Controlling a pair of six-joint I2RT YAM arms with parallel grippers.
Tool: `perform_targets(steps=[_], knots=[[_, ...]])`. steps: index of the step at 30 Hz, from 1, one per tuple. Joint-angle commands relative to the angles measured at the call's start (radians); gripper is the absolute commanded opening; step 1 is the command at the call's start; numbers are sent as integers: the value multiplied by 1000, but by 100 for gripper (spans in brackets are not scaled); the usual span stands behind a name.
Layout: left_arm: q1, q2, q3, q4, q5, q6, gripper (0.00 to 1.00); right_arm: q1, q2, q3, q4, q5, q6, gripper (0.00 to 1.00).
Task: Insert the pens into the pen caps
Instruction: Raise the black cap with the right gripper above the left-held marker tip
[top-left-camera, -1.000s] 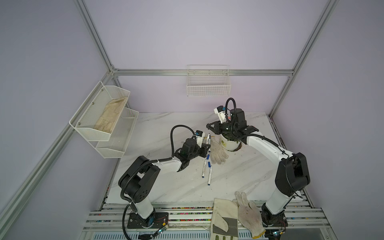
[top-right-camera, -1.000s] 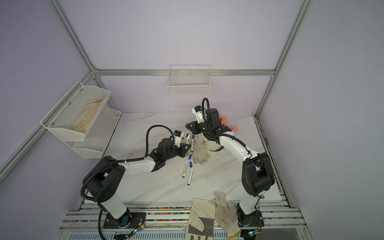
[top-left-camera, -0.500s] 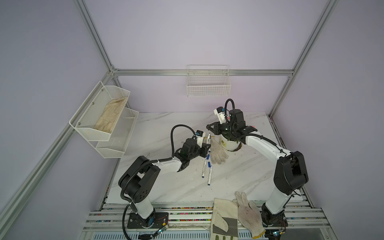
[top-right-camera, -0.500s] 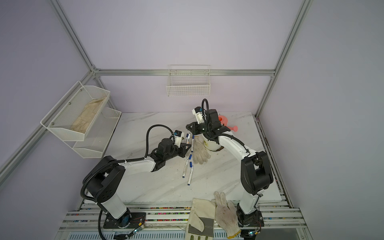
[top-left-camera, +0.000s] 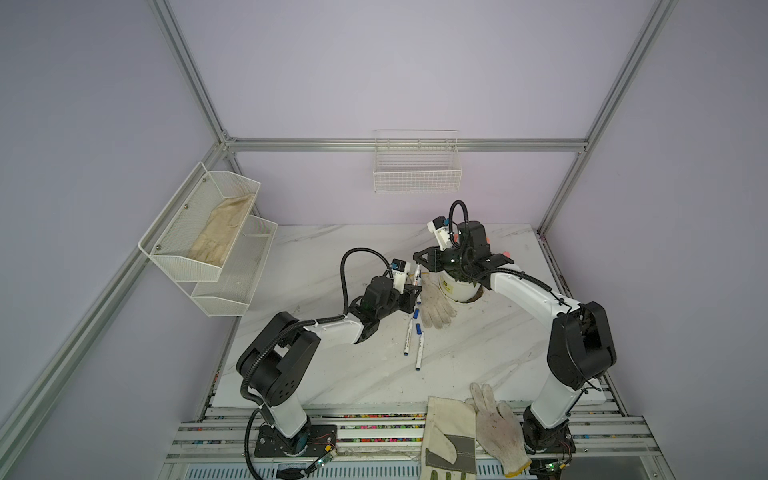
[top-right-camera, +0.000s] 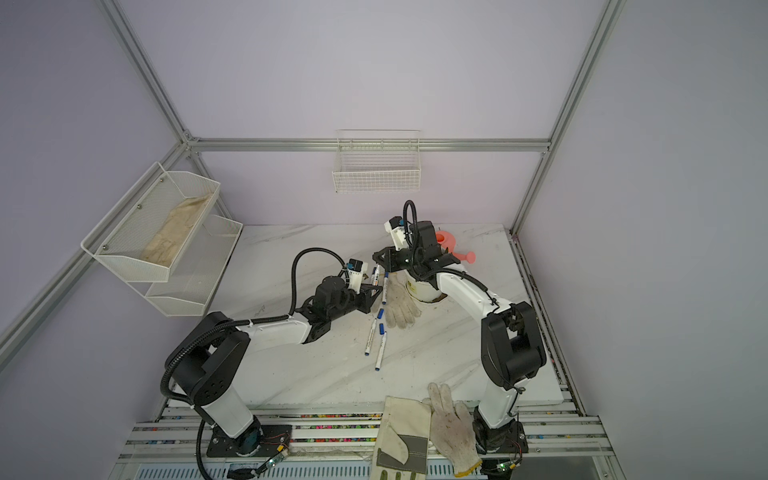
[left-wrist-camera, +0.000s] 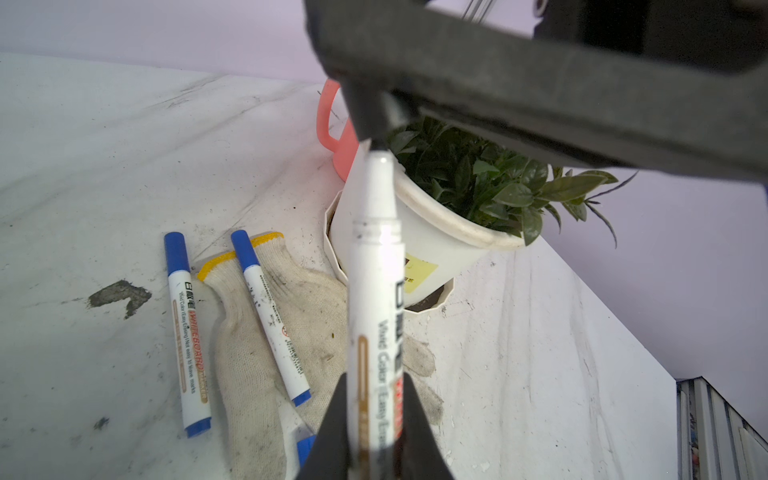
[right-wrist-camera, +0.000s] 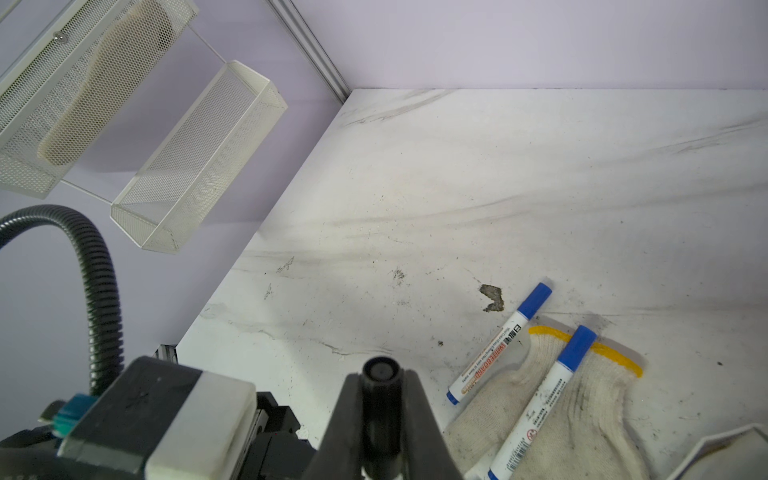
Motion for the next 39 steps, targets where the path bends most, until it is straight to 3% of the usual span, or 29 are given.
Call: perform_targets(steps=[1,14,23,31,39], knots=[[-4,-49,50,63,-16,11,0,-1,13,-10,-9,10,-2,4],[-1,-51,41,81,-32,1,0,-2,8,-15,-8,-2,-7,4],[55,-5,43,316,-24,-175,0,-12,-31,-27,-1,-139,-9,5],[62,-13,112,364,-31,-89,0,-22,-56,-35,-17,-255,-14,11],[58,0,36,575,-57,-26,0,-22,-81,-46,-37,-303,-41,22]])
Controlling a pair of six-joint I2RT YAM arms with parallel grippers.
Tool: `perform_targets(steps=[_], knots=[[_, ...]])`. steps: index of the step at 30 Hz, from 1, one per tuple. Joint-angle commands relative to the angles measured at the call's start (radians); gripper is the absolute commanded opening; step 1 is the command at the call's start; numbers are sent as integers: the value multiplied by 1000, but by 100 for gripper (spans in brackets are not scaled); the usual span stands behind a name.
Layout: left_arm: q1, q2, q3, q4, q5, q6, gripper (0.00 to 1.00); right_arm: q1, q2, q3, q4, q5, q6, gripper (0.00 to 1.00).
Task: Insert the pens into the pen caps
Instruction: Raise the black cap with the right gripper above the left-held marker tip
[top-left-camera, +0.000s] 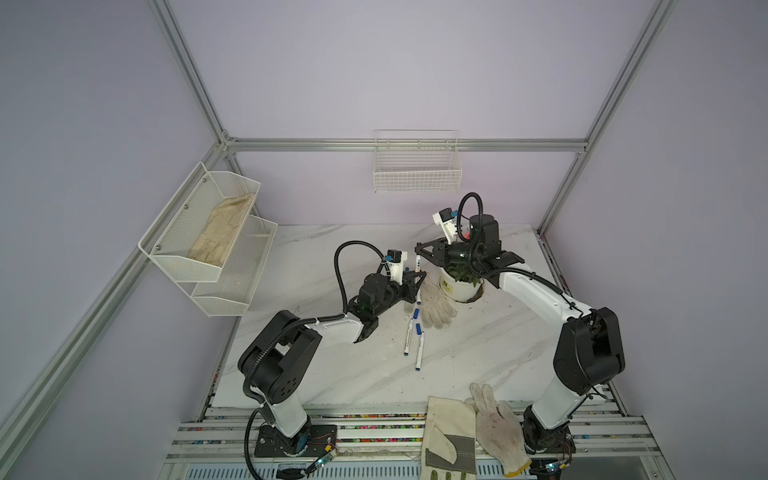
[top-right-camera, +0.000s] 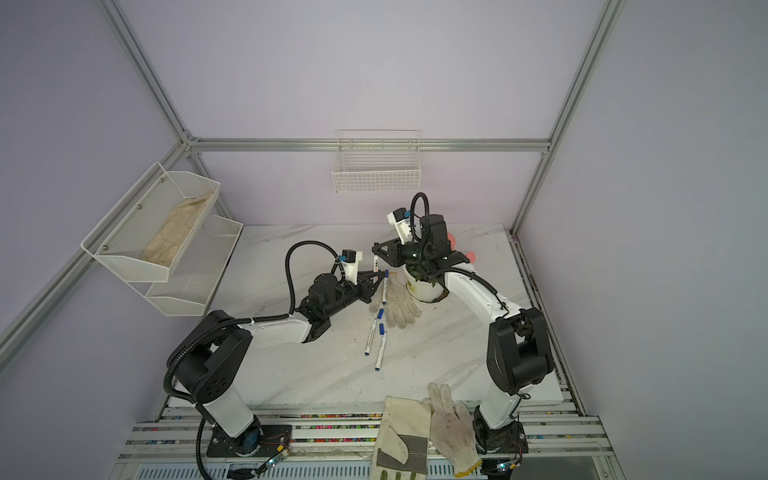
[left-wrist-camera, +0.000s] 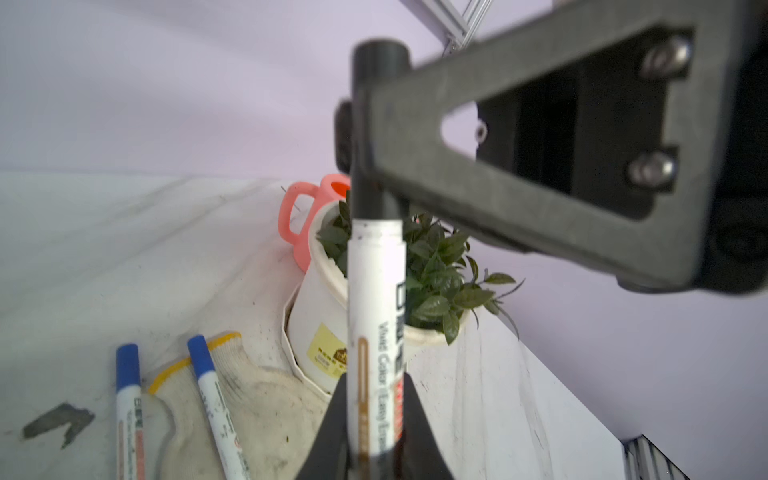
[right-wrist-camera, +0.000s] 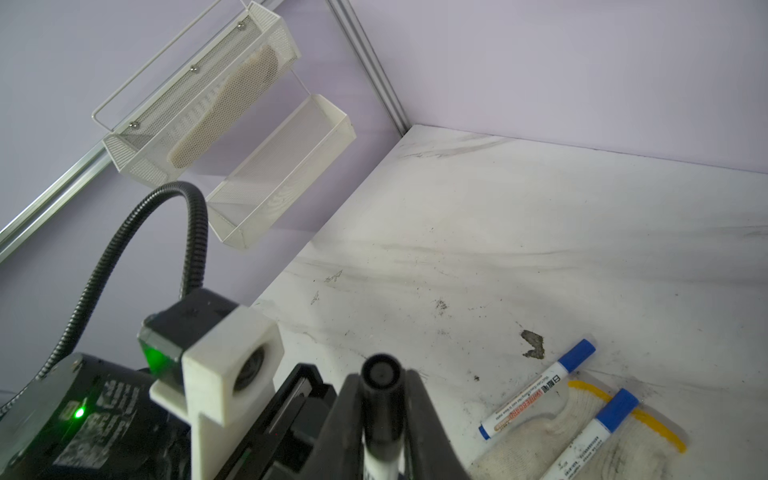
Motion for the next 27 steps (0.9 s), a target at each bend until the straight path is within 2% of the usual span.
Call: perform_targets(steps=[1,6,10,12,18,27], knots=[[31,-15,32,253,-81,40,0,16,-26,-35,-102,-91,-22,22],[25,-15,25,252,-80,72,0,15,-36,-20,-97,-101,-18,25],[12,-18,15,229,-77,115,0,12,-55,-13,-83,-68,-11,38],[4,-23,7,206,-72,136,0,7,-68,-9,-72,-37,-15,40],[-28,-24,-12,145,-54,190,0,4,-80,43,-64,27,-18,41],[-49,-26,-30,137,-53,189,0,2,-61,91,-49,61,4,41]])
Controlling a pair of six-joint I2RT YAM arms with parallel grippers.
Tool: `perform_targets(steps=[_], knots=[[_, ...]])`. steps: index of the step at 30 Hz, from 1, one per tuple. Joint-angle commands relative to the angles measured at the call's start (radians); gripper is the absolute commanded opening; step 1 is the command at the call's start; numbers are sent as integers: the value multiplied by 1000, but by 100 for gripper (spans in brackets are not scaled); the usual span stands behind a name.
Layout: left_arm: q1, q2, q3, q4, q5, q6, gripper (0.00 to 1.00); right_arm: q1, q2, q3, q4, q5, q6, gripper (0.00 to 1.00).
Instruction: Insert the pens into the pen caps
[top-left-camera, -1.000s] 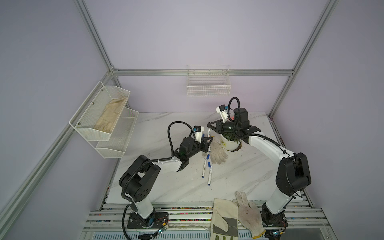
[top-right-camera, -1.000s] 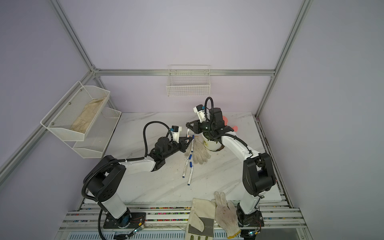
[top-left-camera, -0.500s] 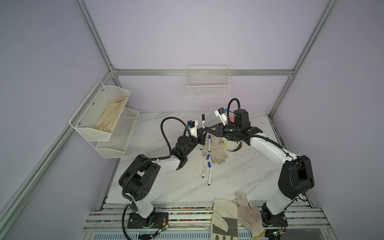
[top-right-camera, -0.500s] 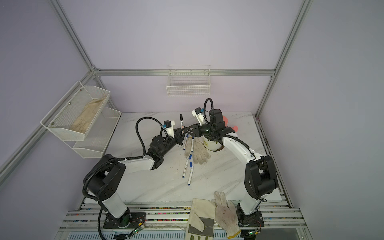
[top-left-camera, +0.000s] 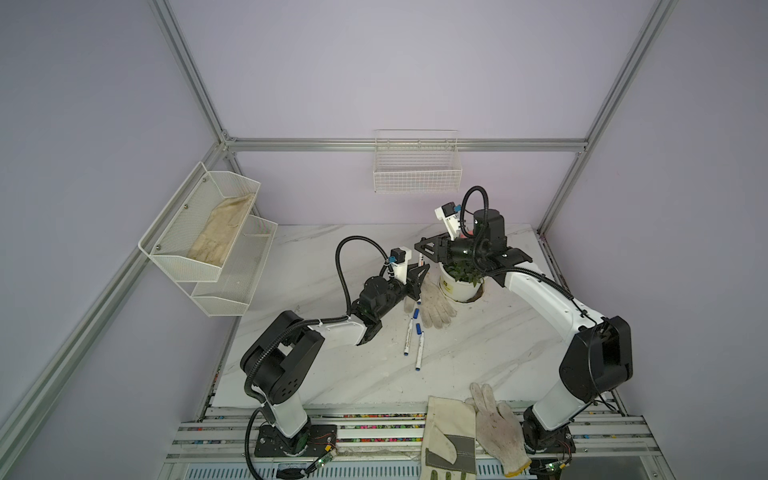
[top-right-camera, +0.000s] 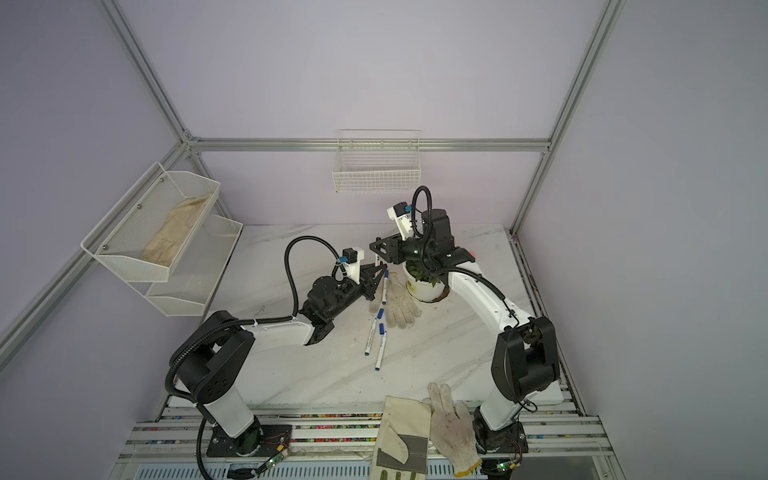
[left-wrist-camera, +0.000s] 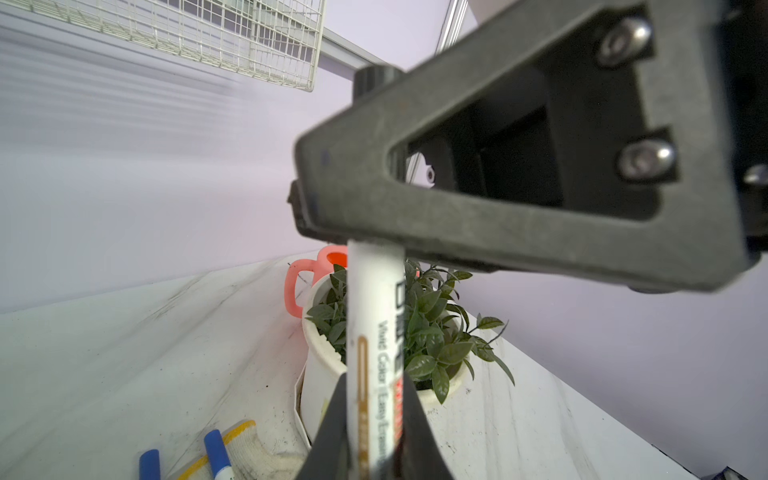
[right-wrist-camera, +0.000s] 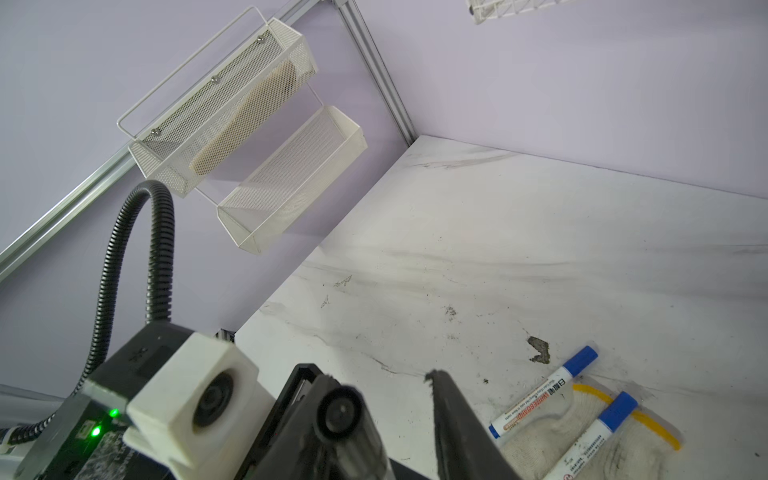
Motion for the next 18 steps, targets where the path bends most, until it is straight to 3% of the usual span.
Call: perform_targets(steps=[1,18], knots=[[-3,-30,-27,25,11,22,0,-3,-13,32,17,14,6,41],[-4,-28,-43,25,17,4,0,-8,14,51,36,23,18,39]])
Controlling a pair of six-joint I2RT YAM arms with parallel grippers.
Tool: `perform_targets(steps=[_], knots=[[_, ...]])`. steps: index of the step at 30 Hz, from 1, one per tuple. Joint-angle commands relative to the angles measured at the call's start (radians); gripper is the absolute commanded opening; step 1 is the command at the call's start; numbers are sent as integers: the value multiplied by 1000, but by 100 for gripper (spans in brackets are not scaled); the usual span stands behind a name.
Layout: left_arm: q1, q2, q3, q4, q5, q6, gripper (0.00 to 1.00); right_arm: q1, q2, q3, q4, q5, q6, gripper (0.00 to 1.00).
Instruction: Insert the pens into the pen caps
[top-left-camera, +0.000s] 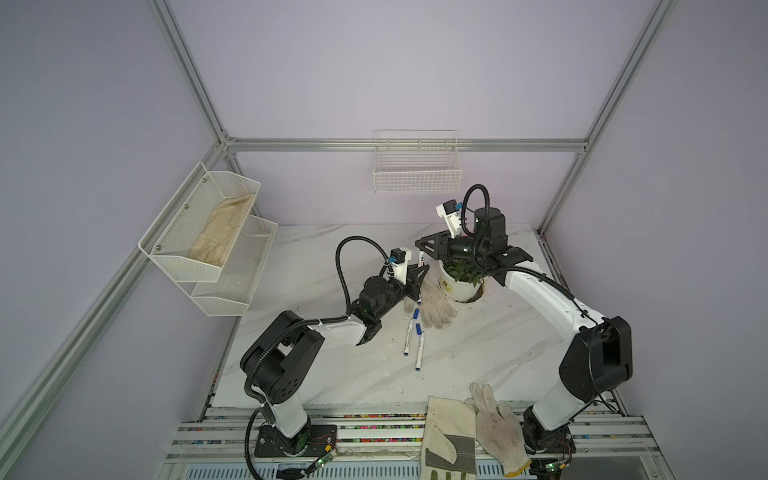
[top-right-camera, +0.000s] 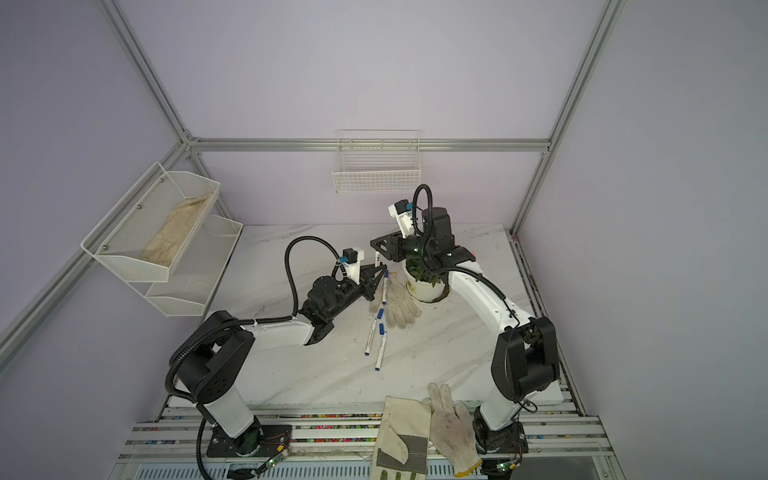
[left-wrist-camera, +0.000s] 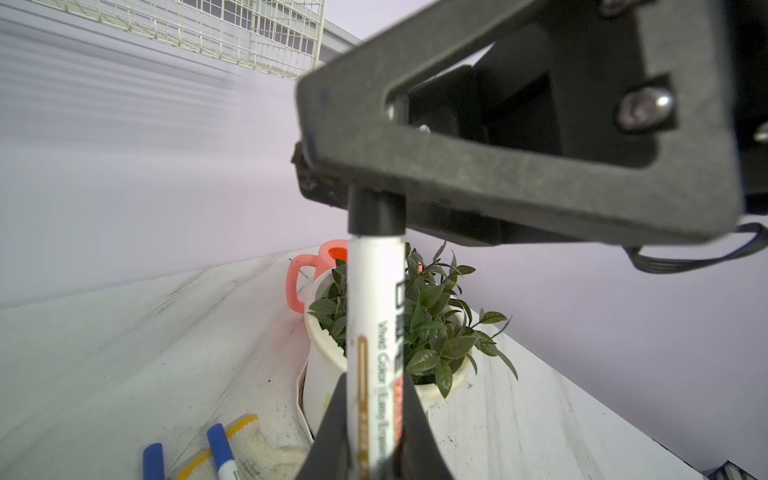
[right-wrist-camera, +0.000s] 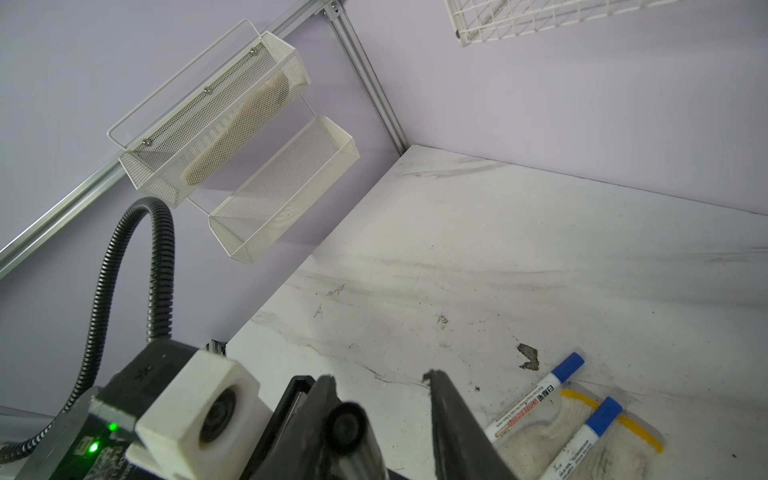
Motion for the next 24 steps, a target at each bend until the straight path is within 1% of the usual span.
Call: perform_targets(steps=[1,7,10,14,16,21,24], knots=[[-4,-29,-42,36,8,2,0,-4,12,40,34,-4,14,39],[-4,-27,-46,36,10,-5,0,-5,19,50,41,-5,23,36],[-5,-29,-48,37,7,-7,0,-5,30,47,39,-8,33,31],[-5,-34,-40,47,-1,-1,0,-5,39,24,33,-31,44,22],[-4,-36,-31,58,-6,7,0,-5,43,9,25,-47,59,20],[4,-38,24,79,-5,41,0,-5,67,-17,-82,-107,22,16],[30,-37,60,110,9,33,0,-6,94,-18,-175,-132,-17,11]])
